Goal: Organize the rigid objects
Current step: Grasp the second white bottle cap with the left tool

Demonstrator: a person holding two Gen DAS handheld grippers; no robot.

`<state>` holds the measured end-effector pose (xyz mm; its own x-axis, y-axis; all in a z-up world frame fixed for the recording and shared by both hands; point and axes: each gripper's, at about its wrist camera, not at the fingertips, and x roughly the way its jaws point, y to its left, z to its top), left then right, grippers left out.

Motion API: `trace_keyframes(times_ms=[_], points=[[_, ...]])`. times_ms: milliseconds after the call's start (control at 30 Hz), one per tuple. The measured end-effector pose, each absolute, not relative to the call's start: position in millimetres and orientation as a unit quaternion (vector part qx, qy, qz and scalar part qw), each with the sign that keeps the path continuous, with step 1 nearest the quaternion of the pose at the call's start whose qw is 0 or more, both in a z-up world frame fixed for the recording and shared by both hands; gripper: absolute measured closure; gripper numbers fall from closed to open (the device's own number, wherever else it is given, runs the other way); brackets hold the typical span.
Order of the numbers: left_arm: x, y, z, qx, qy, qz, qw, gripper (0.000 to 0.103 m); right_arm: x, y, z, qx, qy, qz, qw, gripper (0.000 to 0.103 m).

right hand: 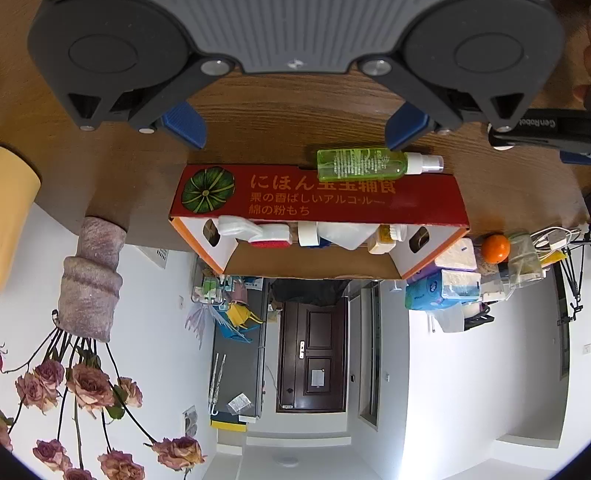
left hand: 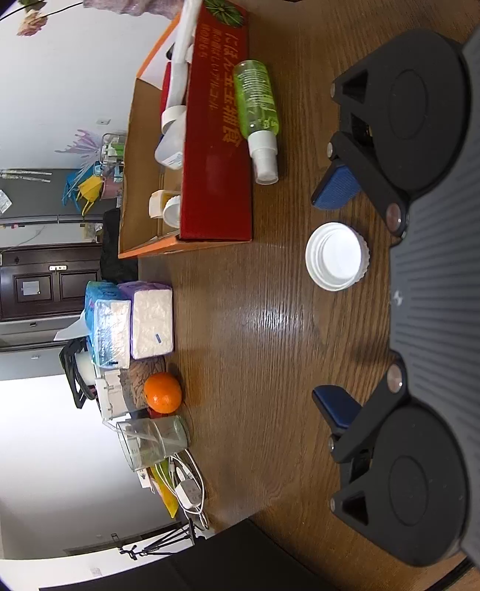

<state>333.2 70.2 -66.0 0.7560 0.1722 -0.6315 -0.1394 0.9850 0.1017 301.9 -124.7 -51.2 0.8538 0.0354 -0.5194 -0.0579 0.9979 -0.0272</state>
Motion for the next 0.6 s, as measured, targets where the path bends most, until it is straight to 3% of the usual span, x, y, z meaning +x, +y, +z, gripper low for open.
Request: trace_keyframes(times_ms=[133, 200, 300, 367, 600], points=[[334, 70, -69, 0.020, 0.340, 0.078, 0.937, 0.000, 304, -126, -55, -0.014, 0.272, 0.026, 0.962, 0.000], [335, 71, -71, 0.017, 0.343, 0.074, 0.936, 0.006, 304, -127, -56, -0.012, 0.272, 0.026, 0.962, 0.000], [337, 71, -73, 0.011, 0.352, 0.058, 0.934, 0.034, 305, -127, -59, -0.008, 0.273, 0.028, 0.962, 0.000], [338, 70, -75, 0.005, 0.354, 0.042, 0.934, 0.059, 305, -127, -60, -0.007, 0.273, 0.031, 0.962, 0.000], [335, 68, -73, 0.007, 0.347, 0.033, 0.937, 0.062, 309, -121, -67, -0.007, 0.276, 0.041, 0.960, 0.000]])
